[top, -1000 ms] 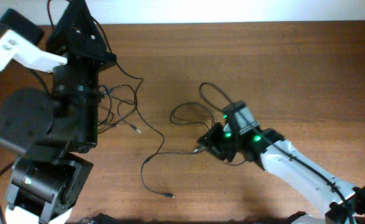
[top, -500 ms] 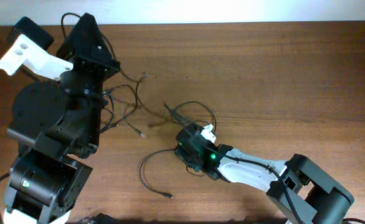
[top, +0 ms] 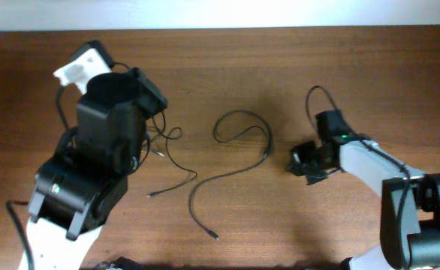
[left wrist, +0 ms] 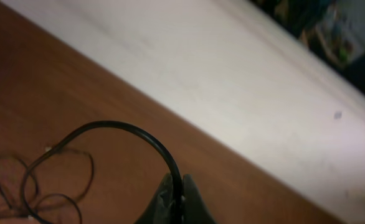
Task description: Untangle cables
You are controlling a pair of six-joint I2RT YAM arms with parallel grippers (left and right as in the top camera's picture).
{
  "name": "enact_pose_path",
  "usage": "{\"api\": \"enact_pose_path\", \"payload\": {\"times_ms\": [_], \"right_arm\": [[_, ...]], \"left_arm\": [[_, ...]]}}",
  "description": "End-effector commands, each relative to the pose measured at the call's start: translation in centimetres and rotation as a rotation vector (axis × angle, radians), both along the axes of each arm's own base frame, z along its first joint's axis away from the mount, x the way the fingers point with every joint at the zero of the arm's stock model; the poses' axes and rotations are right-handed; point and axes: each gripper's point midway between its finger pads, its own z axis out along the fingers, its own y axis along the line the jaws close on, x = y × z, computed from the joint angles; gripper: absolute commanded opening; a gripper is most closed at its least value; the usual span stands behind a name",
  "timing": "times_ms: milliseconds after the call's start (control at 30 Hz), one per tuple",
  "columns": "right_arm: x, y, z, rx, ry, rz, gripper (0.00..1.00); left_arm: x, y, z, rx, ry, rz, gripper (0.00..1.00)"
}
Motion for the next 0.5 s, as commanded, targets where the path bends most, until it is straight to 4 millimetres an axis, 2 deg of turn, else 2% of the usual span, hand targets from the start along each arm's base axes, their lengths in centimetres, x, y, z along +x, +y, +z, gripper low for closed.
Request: {"api": "enact_pose_path", "payload": {"times_ms": [0,67,133,167,200,267,333,367,400,467], "right_arm": [[-3.7,-7.5,-3.5,-0.169,0.122,0.002,0.04],[-3.9,-9.1,-3.3,-0.131,0.09,0.049,0.04],[-3.1,-8.9,-2.5,-0.017,-0.03,0.151,0.04],[-2.2,-8.3,-1.9,0.034,-0.135,0.235,0.1],[-1.4,-7.8,-1.6,0.049,-0.201,0.287,0.2],[0.5,-5.7,-0.3,0.099,-0.407,0.463,0.52],[2.0,-3.7,0.5,0.118,-0.523,0.549,0.75],[2.8,-3.0,0.7,0.106,-0.565,0.581,0.82],[3.3,-2.4,0.9,0.096,-0.602,0.61,0.84],[4.8,0.1,1.4,0.058,-0.708,0.716,0.84]], "left_arm": [[0.6,-4.4,-1.5,0.025,0.064,-0.254,0.0],[1.1,-5.8,-2.3,0.069,0.079,-0.347,0.0],[1.4,-6.0,-3.5,0.098,0.121,-0.354,0.0],[1.3,-5.9,-4.5,0.108,0.159,-0.355,0.0],[1.2,-5.9,-5.3,0.117,0.193,-0.357,0.0],[0.5,-6.7,-7.1,0.167,0.263,-0.448,0.0],[-0.4,-7.2,-8.4,0.203,0.319,-0.52,0.0],[-0.9,-6.9,-9.1,0.213,0.356,-0.524,0.02],[-1.3,-6.8,-9.5,0.233,0.376,-0.535,0.04],[-2.3,-6.3,-10.5,0.282,0.433,-0.566,0.0]]}}
